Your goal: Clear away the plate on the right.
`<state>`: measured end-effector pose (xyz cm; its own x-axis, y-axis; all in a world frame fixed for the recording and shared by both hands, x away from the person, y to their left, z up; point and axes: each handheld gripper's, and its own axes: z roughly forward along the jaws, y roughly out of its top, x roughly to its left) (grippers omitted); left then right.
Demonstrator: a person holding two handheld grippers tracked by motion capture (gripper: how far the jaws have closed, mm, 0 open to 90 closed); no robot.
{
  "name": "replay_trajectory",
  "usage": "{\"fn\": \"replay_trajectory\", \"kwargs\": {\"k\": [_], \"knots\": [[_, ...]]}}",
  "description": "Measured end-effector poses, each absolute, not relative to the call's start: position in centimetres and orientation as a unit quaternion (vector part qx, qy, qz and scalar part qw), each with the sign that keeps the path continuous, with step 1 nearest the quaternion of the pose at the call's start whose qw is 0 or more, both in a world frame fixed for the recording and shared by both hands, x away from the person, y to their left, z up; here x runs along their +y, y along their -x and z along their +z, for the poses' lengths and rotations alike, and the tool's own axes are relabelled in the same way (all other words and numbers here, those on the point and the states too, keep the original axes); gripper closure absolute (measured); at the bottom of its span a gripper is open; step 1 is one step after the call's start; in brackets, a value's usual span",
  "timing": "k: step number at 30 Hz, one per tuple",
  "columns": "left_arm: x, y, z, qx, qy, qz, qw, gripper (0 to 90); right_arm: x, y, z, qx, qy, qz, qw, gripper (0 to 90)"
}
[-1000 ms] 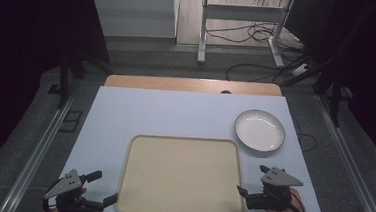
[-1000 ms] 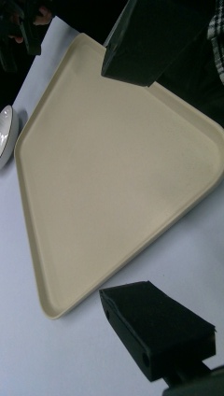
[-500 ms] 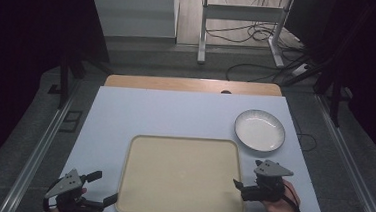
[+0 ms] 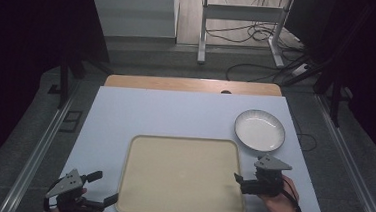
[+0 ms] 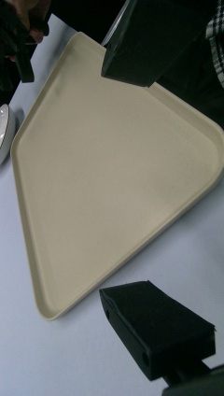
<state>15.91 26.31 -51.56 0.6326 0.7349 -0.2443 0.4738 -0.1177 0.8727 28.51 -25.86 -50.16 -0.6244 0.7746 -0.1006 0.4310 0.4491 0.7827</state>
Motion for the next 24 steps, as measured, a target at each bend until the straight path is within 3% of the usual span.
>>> {"fn": "replay_trajectory", "kwargs": {"k": [10,24], "knots": [[26.3,-16.0,-51.6,0.411,-0.738,0.124,0.522,0.1,-26.2,-30.1,-50.1,0.81,-0.395,0.362,0.237,0.7],[26.3,-16.0,-51.6,0.413,-0.739,0.121,0.519,0.3,-26.1,-31.5,-49.8,0.819,-0.387,0.304,0.297,22.4]]}}
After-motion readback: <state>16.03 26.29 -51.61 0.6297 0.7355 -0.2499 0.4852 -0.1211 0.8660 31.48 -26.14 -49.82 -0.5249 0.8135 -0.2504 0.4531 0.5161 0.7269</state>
